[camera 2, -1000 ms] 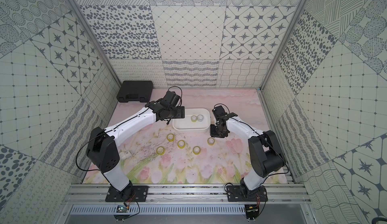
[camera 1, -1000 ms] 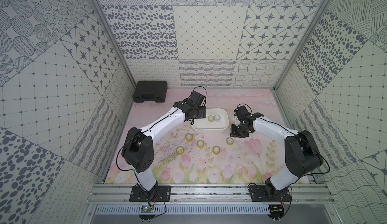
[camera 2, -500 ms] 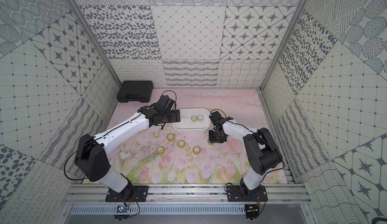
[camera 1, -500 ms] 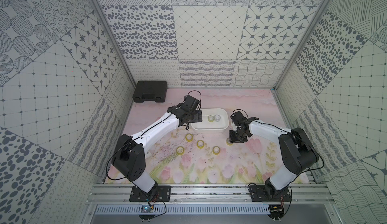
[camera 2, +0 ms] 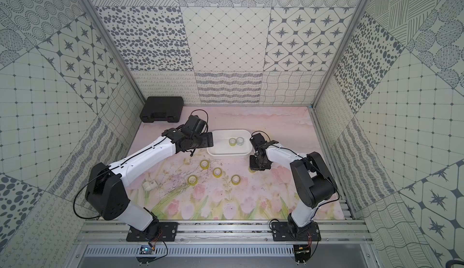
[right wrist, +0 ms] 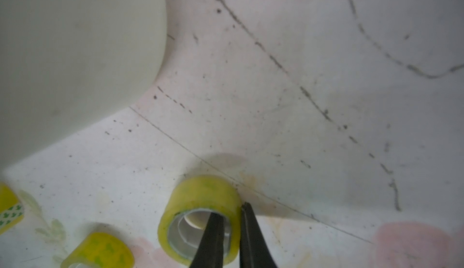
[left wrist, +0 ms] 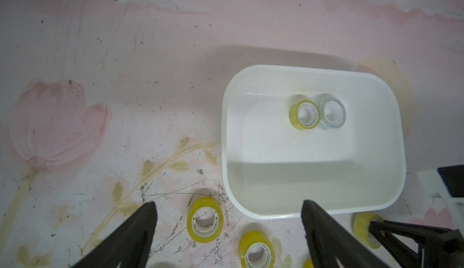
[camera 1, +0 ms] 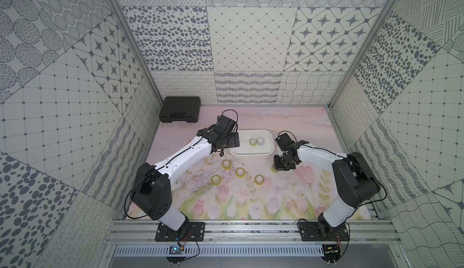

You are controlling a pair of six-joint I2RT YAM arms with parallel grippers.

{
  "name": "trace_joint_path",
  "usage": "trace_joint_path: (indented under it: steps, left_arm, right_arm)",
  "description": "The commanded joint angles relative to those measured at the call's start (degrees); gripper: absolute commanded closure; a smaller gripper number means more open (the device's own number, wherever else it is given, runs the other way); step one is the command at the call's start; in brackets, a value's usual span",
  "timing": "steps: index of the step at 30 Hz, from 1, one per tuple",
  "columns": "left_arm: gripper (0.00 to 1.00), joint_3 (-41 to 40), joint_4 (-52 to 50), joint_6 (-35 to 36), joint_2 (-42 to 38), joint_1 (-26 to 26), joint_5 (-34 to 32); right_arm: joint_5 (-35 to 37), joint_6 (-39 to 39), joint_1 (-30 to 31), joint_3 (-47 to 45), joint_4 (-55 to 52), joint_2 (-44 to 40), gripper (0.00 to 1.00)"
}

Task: Put the transparent tape into the storage box
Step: Pick up the tape at the center of the board.

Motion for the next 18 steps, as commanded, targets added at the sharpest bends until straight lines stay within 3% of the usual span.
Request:
trace_joint_path:
  steps: [1,12,18]
  left_arm:
    - [0.05,-1.7,1.6,-0.2,-1.9,1.4,-1.8]
    - [0.04,-7.5,1.8,-0.6,-5.8,2.3,-1.9]
    - [0.04,-10.8,1.3,-1.7,-7.7,2.6,-1.5]
  right_arm:
    - [2.0,0.0,0.4,0.8,-1.3,-2.1,1.0]
    - [7.9,-3.5,0.4,12.3,-14.8,-8.7,1.0]
    - [5.8,-7.3,0.6,25.4,-18.3,-3.2,1.0]
